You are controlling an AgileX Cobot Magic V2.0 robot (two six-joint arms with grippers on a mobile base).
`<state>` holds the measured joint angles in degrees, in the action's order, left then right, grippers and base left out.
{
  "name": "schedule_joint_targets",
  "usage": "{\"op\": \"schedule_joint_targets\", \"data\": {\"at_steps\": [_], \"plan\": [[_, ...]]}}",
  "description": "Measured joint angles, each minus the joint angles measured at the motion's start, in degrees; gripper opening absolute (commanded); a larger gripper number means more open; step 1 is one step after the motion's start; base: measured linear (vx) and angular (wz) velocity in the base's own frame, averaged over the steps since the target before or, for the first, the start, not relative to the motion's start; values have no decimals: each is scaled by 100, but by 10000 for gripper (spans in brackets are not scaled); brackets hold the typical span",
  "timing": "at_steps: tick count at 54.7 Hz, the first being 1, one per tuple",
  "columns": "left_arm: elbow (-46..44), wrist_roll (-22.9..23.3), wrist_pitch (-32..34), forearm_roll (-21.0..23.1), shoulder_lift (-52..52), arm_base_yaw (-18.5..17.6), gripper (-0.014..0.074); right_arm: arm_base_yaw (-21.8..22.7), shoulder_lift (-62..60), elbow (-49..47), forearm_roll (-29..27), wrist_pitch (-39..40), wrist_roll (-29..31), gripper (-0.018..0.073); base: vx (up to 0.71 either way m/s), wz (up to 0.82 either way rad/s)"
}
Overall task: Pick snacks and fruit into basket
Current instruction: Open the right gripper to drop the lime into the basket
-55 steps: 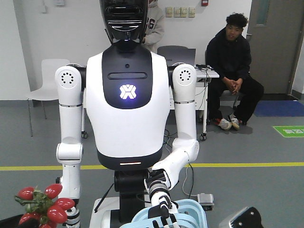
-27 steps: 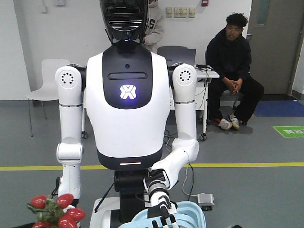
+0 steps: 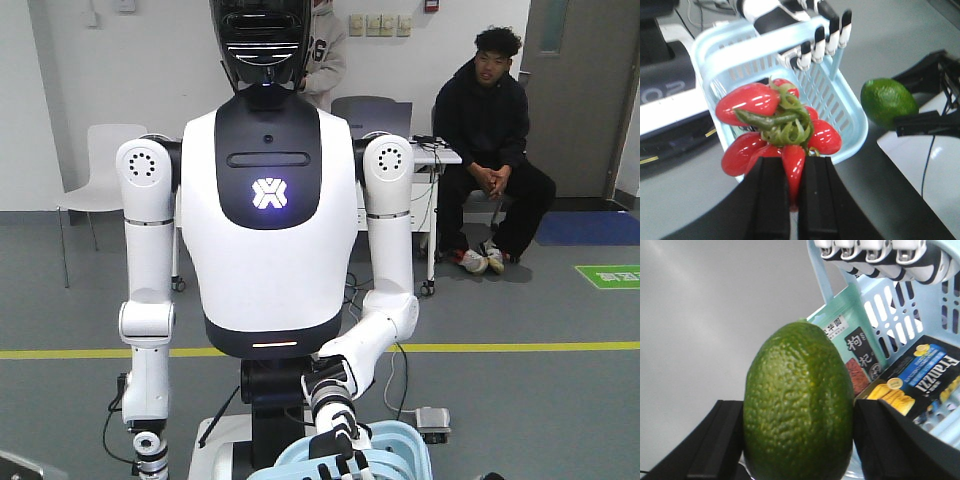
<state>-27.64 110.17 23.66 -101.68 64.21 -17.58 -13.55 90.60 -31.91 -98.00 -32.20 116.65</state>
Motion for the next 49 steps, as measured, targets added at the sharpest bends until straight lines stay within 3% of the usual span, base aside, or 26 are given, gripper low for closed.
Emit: {"op": "schedule_joint_targets", "data": {"at_steps": [10, 49], "plan": [[0, 0, 128, -13, 256, 0, 3, 0, 0, -37, 0, 32, 346, -10, 0, 0], [0, 0, 143, -17, 264, 0, 3, 0, 0, -248, 0, 11, 361, -10, 0, 0]]}}
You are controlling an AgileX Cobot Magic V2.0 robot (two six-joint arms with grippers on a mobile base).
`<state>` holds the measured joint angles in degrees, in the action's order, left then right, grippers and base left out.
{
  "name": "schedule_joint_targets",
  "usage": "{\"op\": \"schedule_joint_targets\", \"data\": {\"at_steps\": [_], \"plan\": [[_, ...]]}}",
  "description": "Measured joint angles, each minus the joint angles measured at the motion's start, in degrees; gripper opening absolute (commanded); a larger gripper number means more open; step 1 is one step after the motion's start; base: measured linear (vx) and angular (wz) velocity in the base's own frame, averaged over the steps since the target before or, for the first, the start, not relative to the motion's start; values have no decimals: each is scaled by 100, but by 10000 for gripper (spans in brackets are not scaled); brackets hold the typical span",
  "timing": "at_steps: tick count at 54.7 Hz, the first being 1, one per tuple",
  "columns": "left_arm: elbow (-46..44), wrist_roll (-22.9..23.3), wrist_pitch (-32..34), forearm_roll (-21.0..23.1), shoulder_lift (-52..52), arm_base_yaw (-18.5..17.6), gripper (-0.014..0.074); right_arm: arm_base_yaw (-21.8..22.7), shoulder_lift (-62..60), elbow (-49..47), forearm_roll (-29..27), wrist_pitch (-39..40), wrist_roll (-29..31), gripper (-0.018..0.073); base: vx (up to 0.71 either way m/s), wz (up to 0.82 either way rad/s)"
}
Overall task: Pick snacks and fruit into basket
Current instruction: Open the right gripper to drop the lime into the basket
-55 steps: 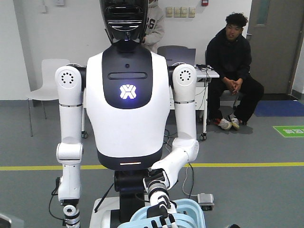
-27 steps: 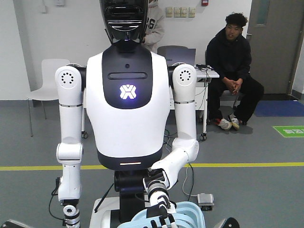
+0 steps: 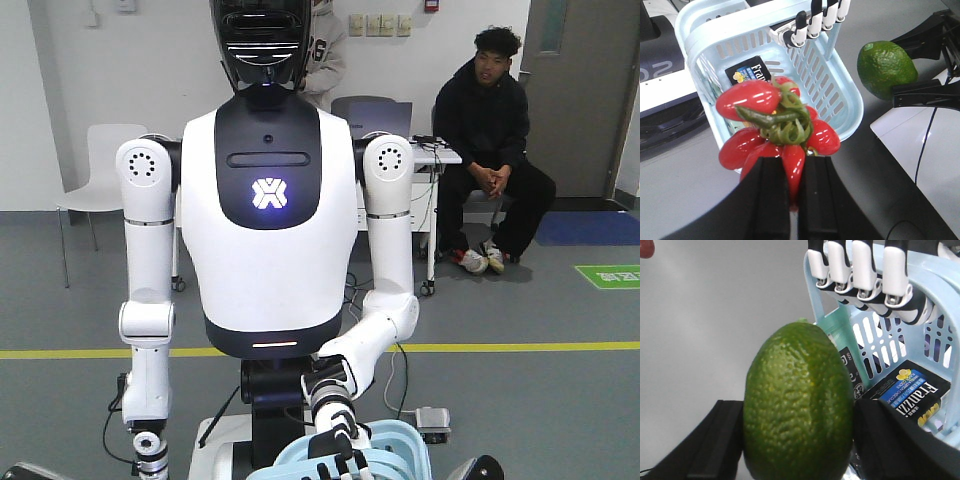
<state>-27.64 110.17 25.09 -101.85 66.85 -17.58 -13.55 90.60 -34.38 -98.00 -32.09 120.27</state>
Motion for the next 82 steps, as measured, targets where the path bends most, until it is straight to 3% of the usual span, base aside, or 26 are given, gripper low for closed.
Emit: {"op": "schedule_joint_targets", "data": {"at_steps": [13, 33, 65, 82], "plan": [[0, -20, 5, 182, 0, 0, 3, 0, 0, 0, 0, 0, 0, -8, 0, 0], [0, -412, 5, 675, 0, 0, 3, 0, 0, 0, 0, 5, 0, -1, 3, 1], [0, -459, 111, 713, 0, 0, 3, 0, 40, -6, -7, 308, 0, 8, 1, 0], [0, -459, 172, 713, 0, 0, 3, 0, 895, -157, -21, 274, 0, 10, 0, 0]]}}
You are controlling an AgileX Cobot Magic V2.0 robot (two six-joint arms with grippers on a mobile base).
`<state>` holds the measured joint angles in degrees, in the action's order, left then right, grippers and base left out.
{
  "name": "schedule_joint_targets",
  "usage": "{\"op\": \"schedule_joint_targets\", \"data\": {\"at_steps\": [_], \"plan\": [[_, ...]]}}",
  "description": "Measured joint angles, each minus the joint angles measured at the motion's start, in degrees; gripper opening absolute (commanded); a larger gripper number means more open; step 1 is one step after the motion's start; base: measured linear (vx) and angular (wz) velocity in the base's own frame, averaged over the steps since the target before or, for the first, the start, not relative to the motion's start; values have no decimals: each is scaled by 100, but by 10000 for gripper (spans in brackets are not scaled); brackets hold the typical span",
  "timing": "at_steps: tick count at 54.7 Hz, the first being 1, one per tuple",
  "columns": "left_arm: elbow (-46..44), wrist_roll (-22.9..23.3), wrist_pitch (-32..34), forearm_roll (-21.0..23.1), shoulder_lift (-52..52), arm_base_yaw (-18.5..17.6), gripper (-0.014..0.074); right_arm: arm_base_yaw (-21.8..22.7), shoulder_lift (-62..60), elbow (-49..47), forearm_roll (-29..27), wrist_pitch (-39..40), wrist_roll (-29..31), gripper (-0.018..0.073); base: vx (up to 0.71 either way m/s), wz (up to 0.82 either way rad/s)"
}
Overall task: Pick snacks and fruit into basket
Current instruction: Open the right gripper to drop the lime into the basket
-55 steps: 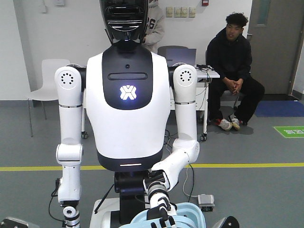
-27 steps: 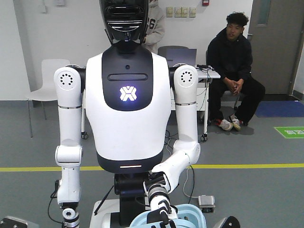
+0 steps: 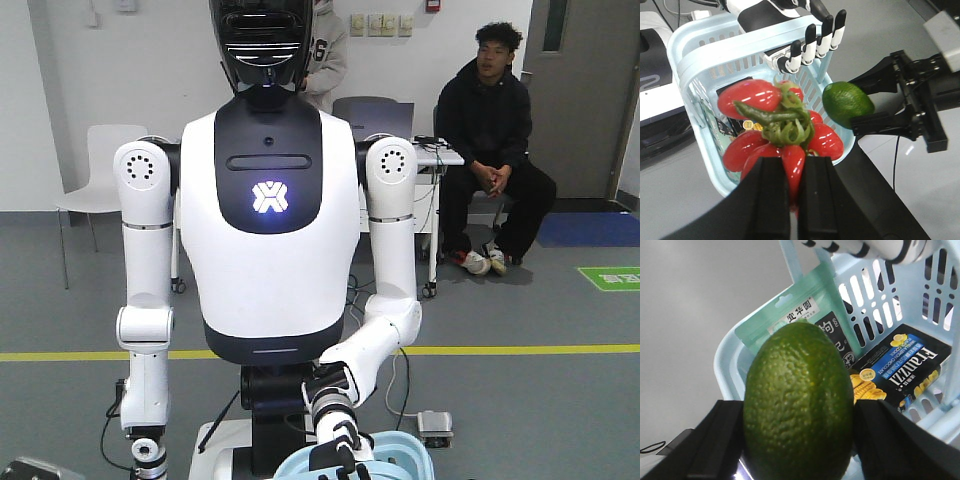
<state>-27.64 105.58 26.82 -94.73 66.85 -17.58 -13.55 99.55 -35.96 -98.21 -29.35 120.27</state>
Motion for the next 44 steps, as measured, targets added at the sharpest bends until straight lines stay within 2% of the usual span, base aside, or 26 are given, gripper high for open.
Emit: {"op": "schedule_joint_targets", "data": {"at_steps": [13, 25, 36, 44], "plan": [[0, -2, 0, 0, 0, 0, 3, 0, 385, -494, -15, -211, 0, 10, 0, 0], [0, -2, 34, 0, 0, 0, 3, 0, 426, -556, -21, -188, 0, 37, 0, 0], [0, -2, 47, 0, 0, 0, 3, 0, 426, -556, -21, -88, 0, 132, 0, 0], [0, -2, 116, 0, 0, 0, 3, 0, 426, -556, -21, -9, 0, 272, 0, 0]]}}
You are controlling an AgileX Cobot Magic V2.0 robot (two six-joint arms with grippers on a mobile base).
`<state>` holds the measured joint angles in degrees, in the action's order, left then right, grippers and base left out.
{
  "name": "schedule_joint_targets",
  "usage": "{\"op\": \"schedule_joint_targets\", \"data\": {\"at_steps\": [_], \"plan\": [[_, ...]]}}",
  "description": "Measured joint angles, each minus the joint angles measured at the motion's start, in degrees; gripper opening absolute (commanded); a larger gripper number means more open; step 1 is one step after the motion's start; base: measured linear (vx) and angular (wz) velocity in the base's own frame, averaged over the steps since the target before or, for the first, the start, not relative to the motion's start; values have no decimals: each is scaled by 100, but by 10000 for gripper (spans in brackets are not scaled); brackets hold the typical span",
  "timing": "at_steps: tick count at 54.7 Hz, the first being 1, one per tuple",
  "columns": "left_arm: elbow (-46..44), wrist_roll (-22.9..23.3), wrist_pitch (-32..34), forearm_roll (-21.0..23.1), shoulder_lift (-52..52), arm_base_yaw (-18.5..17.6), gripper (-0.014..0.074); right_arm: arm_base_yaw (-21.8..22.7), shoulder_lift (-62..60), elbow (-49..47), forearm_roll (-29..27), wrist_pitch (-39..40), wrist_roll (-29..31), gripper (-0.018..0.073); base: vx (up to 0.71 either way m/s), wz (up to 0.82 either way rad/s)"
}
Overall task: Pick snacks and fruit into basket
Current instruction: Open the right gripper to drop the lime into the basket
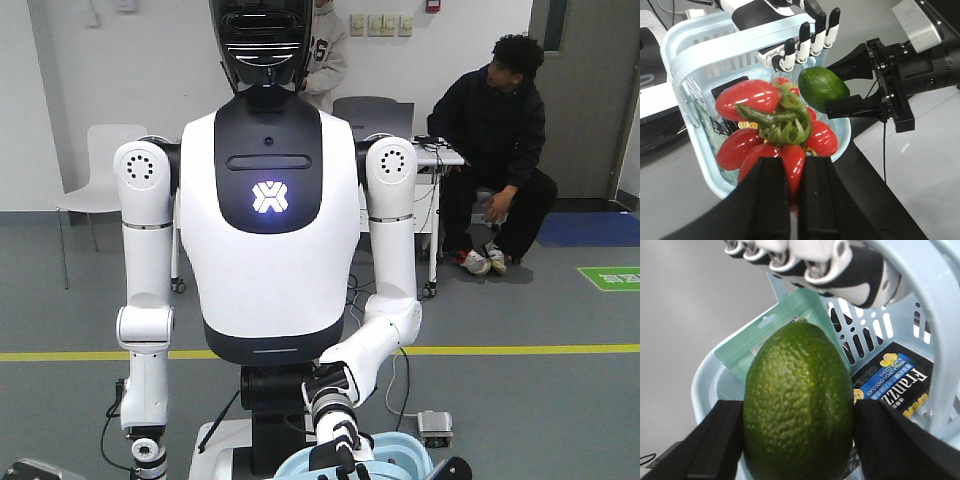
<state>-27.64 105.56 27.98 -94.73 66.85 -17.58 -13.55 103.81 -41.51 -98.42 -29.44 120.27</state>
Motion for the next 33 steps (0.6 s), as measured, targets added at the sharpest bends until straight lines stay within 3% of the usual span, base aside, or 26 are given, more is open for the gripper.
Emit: {"op": "schedule_joint_targets", "data": {"at_steps": [10, 16, 22, 33], "plan": [[0, 0, 94, 0, 0, 0, 3, 0, 0, 0, 0, 33, 0, 503, 0, 0], [0, 0, 123, 0, 0, 0, 3, 0, 0, 0, 0, 35, 0, 596, 0, 0], [0, 0, 123, 0, 0, 0, 3, 0, 0, -2, 0, 35, 0, 624, 0, 0], [0, 0, 118, 0, 0, 0, 3, 0, 0, -2, 0, 35, 0, 589, 0, 0]]}}
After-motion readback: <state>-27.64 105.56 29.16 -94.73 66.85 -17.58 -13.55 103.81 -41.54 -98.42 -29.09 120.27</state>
